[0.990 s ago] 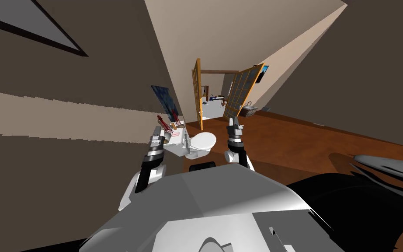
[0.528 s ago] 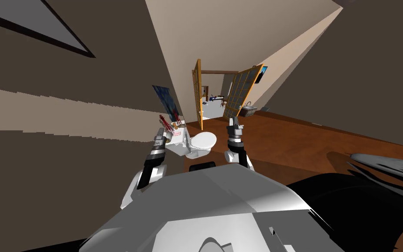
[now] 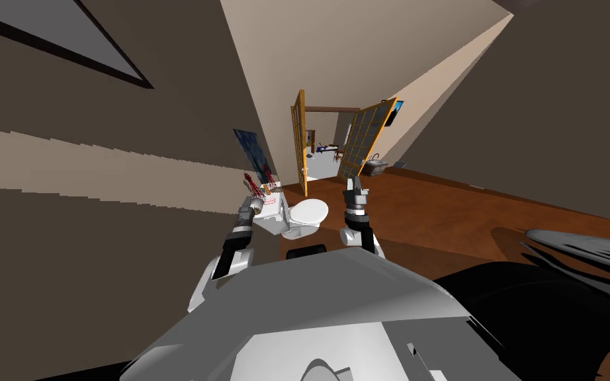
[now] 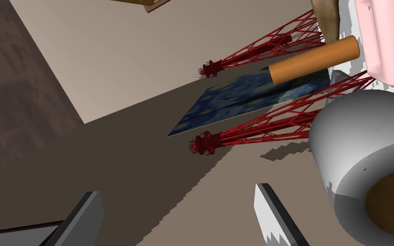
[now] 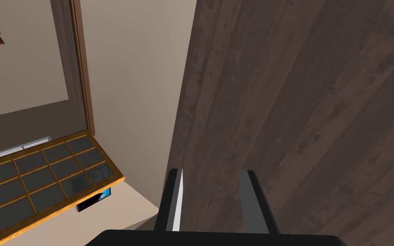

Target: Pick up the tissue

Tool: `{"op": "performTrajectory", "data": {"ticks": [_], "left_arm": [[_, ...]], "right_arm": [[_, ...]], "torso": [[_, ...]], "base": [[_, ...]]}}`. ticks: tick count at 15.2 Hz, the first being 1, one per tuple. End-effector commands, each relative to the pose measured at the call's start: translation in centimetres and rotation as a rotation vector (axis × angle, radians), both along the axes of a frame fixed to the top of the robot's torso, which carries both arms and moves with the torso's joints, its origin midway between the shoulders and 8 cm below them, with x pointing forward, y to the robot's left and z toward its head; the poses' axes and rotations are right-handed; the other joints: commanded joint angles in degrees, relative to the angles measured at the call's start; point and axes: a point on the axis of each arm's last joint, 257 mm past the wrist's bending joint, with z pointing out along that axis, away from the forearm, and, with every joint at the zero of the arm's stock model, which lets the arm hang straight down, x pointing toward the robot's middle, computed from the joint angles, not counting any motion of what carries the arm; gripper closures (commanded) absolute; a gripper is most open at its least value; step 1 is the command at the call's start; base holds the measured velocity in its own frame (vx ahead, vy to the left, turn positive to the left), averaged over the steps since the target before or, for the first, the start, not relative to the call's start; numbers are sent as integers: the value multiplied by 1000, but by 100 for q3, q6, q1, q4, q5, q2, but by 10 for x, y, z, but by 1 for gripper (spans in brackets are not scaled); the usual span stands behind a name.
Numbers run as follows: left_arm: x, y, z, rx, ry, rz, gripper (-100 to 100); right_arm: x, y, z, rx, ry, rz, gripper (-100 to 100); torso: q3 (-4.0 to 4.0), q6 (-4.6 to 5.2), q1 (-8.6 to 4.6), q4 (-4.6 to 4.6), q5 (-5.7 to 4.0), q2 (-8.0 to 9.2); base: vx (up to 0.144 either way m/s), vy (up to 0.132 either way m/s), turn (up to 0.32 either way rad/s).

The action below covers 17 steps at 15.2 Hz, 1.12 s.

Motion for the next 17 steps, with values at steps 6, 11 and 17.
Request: {"op": "performTrajectory", "data": {"ticks": [6,11,17], "left_arm": [[9,12,-47,-76,142,45,-100],[13,16,-72,-132,219,72,-100],[14,18,-77,-164,252,90,-100]], "right_arm": [[0,0,0,0,0,0,0],[0,0,0,0,0,0,0],[0,0,0,0,0,0,0]], "torso": [[-2,-1,1,-1,0,-4],[-10,0,2,-3,0,-17],[-14,-1,-3,-5,0,-24]], "base": [[-9,45,-16],[20,43,-20],[48,36,-21]]}}
